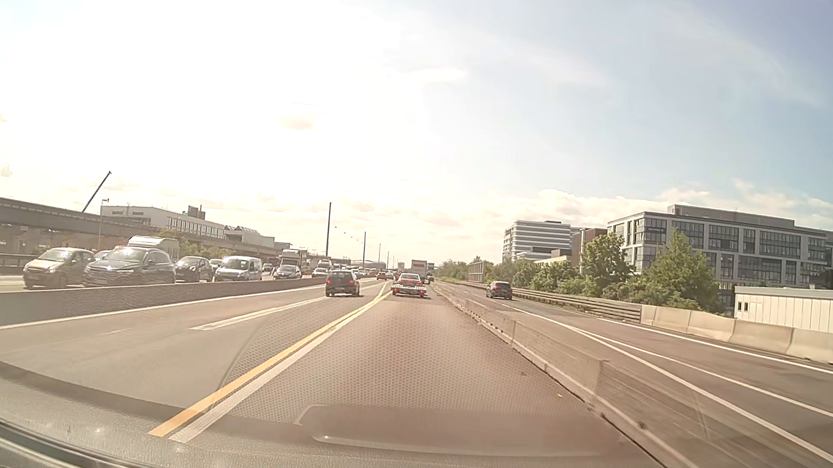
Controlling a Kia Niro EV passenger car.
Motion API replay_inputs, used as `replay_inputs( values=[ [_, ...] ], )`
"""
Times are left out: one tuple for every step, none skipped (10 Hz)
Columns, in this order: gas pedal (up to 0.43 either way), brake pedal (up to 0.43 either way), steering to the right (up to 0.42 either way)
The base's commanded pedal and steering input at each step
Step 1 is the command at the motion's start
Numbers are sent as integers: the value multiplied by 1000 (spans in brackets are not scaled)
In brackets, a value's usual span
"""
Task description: Follow the waypoints while adhering to traffic rules and regulations
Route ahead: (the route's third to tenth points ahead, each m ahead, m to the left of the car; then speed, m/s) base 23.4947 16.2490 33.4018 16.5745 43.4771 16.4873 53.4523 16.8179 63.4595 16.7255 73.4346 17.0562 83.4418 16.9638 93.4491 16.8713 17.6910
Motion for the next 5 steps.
replay_inputs(
  values=[
    [59, 0, -8],
    [59, 0, -7],
    [59, 0, -6],
    [59, 0, -4],
    [59, 0, -3]
  ],
)
